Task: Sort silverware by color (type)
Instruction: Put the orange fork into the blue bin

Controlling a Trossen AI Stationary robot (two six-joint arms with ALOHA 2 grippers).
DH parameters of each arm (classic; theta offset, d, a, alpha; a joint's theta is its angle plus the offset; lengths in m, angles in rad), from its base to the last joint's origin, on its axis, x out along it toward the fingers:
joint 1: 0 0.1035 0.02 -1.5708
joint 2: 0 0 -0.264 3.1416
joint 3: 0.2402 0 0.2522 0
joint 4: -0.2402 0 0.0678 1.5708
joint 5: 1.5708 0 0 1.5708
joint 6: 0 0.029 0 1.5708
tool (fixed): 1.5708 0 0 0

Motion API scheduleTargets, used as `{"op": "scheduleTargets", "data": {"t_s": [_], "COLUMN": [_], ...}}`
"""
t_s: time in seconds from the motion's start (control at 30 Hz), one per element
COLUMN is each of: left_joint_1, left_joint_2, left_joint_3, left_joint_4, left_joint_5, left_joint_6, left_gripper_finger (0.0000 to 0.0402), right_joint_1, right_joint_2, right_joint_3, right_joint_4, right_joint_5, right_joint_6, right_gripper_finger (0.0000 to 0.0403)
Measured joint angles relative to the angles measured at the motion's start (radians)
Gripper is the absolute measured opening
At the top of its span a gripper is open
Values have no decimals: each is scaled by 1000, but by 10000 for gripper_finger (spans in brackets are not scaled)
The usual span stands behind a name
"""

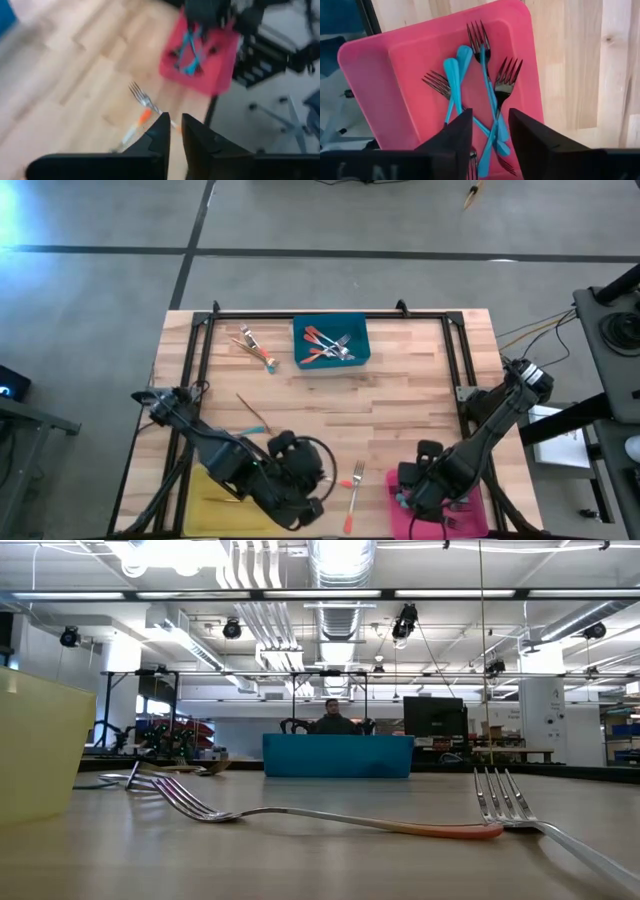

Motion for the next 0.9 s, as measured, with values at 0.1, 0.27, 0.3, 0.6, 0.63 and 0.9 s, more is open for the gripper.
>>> {"op": "scheduleTargets", "data": {"t_s": [0.1, 0.27, 0.3, 0.6, 0.63, 0.9], "left_joint_1": [5, 8, 8, 11, 14, 45], "left_joint_2": [42, 129, 150, 320, 335, 387], "left_joint_3": [0, 0, 0, 0, 0, -1], "left_joint_4": [9, 53, 60, 90, 89, 68], "left_joint_5": [89, 221, 242, 318, 318, 318], "left_joint_6": [8, 121, 172, 644, 678, 822], "left_gripper_finger": [56, 97, 103, 116, 116, 116], "right_joint_1": [3, 17, 20, 21, 21, 21], "right_joint_2": [-15, -43, -51, -64, -64, -64], "right_joint_3": [0, 0, 0, 0, 0, 0], "right_joint_4": [0, 0, -1, -4, -4, -3], "right_joint_5": [-10, -33, -34, -33, -33, -32], "right_joint_6": [14, 29, 36, 37, 37, 80], "right_gripper_finger": [137, 143, 142, 121, 121, 120]}}
